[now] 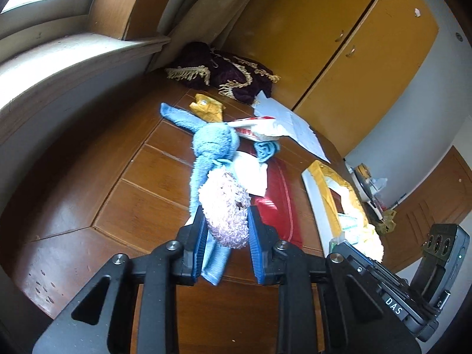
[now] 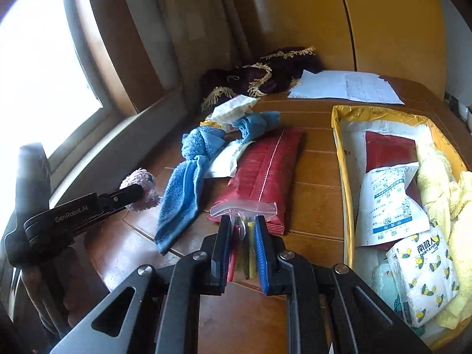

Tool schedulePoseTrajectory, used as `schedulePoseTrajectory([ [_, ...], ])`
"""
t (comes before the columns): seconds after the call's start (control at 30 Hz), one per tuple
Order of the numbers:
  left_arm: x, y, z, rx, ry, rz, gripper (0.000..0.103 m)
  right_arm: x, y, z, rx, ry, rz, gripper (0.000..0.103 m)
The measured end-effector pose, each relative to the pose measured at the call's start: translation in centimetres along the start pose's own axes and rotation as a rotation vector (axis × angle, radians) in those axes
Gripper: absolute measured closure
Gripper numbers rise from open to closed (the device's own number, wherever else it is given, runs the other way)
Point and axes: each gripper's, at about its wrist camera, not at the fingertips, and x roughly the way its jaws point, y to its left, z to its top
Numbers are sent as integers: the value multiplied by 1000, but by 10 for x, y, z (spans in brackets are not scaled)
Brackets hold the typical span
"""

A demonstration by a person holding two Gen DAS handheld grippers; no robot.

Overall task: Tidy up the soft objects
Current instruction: 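Grasp the pink fluffy ball with the left tool while the right tool grasps the clear marker bag, then carry the pink ball and marker bag into the tray and release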

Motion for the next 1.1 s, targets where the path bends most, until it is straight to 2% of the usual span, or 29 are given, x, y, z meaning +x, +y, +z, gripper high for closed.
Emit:
schedulePoseTrajectory([
  [0.13,0,-31,-3,50,32,-65,80,-21,-2,5,16,-60,29,87],
  [0.3,11,-77,0,121,57,-129,80,-45,-24,17,65,-115,46,87],
  [0.57,47,-148,6,226,112,-198,80,-78,-93,32,196,-179,14,86],
  [0.7,79,-177,15,266,157,-203,80,-82,-128,38,243,-186,-39,86],
  [0.87,120,-205,21,316,202,-200,79,-69,-169,48,302,-146,-70,86],
  [1.0,151,-217,21,334,237,-172,79,-54,-198,58,336,-111,-61,85],
  [1.1,170,-219,19,345,256,-119,79,-37,-216,64,368,-79,-66,83],
])
